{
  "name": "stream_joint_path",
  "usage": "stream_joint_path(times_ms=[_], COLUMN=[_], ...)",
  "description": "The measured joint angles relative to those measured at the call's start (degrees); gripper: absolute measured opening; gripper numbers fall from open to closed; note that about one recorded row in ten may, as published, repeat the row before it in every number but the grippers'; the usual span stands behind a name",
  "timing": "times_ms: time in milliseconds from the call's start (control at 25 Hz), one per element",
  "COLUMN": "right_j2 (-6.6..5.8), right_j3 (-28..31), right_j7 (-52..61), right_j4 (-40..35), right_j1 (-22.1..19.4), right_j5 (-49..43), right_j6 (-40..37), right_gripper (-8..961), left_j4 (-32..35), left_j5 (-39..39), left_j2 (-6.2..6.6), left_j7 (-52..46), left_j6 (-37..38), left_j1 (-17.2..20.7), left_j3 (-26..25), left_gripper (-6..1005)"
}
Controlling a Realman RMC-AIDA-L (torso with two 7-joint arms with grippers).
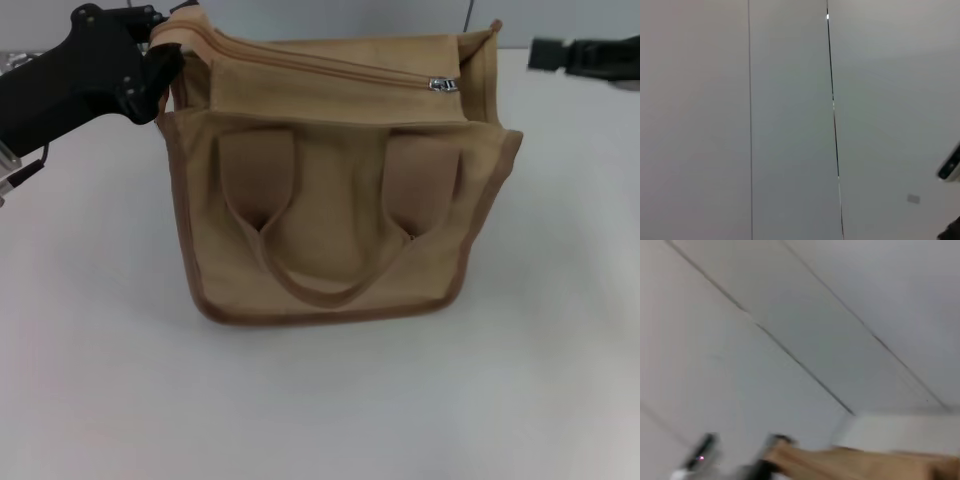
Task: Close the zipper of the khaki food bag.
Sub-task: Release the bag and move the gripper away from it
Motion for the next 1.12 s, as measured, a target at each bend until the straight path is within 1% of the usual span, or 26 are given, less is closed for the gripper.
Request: stream_joint_path(times_ms=[80, 160, 200, 240, 280, 360, 400, 600, 680, 720, 920, 1120], right_j2=[-0.18, -0.43, -0.34, -0.34, -0.05, 0.85, 1.51, 4.66, 5.65, 5.94, 6.36, 6.49], right_j3=[1.1, 1.2, 0.9, 0.9, 0.5, -0.4, -0.8, -1.1, -1.1, -1.1, -1.0, -0.8], right_j7=[-8.6, -16.8, -25.1, -25.1, -29.3, -36.9, -40.8, -55.8, -59.9, -61.7, -67.8, -69.1], right_j4=[3.7, 7.2, 10.3, 10.3, 11.5, 13.1, 13.7, 16.8, 18.1, 18.9, 22.9, 23.6], right_j1=[-1.1, -2.0, -3.0, -3.0, -3.5, -4.8, -5.5, -7.0, -7.1, -7.1, -7.1, -7.3], right_j5=[4.1, 5.9, 6.0, 6.0, 5.7, 4.6, 3.5, -5.1, -8.5, -10.0, -14.1, -14.7], right_j6=[-4.6, -8.2, -10.6, -10.6, -11.3, -12.0, -11.9, -8.1, -7.1, -6.6, -3.2, -2.6], right_gripper=[103, 137, 154, 190, 226, 297, 333, 527, 609, 634, 759, 758], left_j4=[0.0, 0.0, 0.0, 0.0, 0.0, 0.0, 0.0, 0.0, 0.0, 0.0, 0.0, 0.0], left_j5=[0.0, 0.0, 0.0, 0.0, 0.0, 0.1, 0.2, 0.3, 0.4, 0.4, 0.5, 0.6], left_j2=[0.0, -0.04, -0.07, -0.07, -0.1, -0.14, -0.15, -0.09, -0.04, 0.0, 0.1, -0.01], left_j7=[0.0, 0.0, 0.0, 0.0, -0.2, -0.8, -1.2, -2.5, -3.1, -3.3, -3.6, -3.6], left_j6=[0.0, -0.1, -0.1, -0.1, -0.1, -0.1, -0.1, 0.4, 0.4, 0.4, -0.1, -1.1], left_j1=[0.0, 0.1, 0.1, 0.1, 0.1, 0.1, 0.1, 0.2, 0.2, 0.2, 0.1, 0.0], left_j3=[0.0, 0.1, 0.2, 0.2, 0.2, 0.2, 0.3, 0.5, 0.8, 0.9, 1.3, 1.5], left_gripper=[12, 12, 12, 12, 12, 13, 13, 13, 13, 14, 14, 15])
